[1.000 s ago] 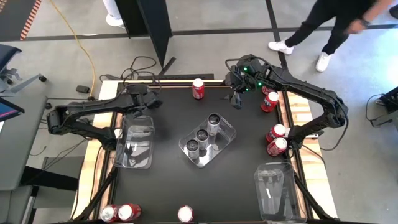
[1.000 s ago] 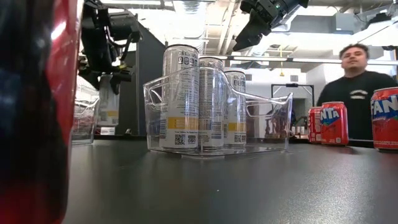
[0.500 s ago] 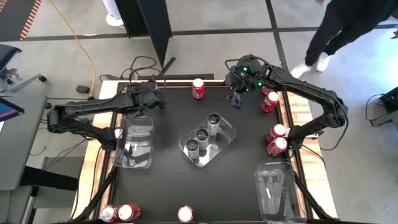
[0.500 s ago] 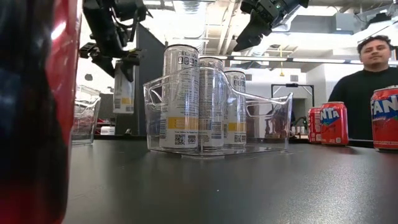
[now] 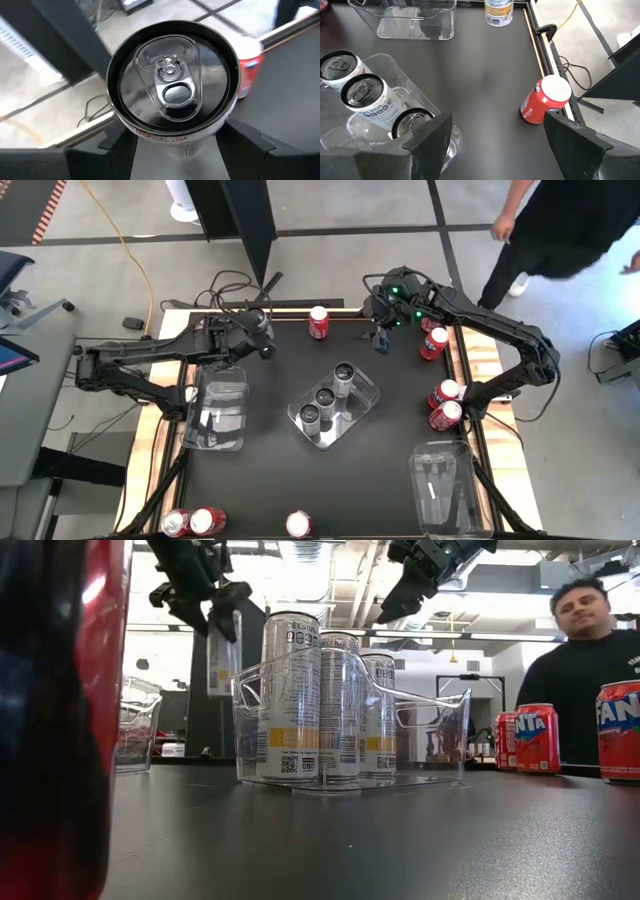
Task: Sort soda cans
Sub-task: Put the white soda can into the middle transparent bin
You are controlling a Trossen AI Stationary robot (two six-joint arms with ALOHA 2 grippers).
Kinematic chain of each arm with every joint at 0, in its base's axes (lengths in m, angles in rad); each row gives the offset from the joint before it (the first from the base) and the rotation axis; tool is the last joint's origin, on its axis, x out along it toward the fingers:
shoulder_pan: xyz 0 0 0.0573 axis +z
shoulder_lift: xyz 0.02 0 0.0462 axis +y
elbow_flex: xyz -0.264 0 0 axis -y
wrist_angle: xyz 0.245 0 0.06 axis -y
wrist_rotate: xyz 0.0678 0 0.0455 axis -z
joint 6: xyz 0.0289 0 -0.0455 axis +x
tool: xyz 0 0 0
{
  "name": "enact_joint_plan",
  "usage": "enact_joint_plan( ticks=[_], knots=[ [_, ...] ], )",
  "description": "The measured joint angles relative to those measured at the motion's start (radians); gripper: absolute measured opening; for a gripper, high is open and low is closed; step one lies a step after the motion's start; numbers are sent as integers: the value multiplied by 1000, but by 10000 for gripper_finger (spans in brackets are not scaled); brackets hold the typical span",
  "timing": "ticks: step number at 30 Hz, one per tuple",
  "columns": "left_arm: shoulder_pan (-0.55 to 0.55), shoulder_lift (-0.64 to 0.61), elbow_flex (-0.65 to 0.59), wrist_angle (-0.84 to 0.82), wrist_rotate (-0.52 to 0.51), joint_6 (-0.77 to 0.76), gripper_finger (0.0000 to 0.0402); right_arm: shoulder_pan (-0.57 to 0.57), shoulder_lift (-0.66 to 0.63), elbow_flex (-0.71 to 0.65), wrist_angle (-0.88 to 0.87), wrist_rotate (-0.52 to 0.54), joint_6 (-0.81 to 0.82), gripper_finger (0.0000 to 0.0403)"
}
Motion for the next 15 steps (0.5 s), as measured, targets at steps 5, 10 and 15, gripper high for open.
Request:
enact_joint_plan(
  ticks=[5, 10, 15],
  knots=[
    [-20, 0, 19, 88, 65, 102, 229, -29, -33, 0, -6, 0, 7, 331],
    [-32, 0, 36, 151, 109, 177, 229, -58, -77, 0, -13, 0, 14, 331],
    [-36, 0, 54, 206, 191, 230, 229, -82, -119, 0, -30, 0, 14, 331]
  ],
)
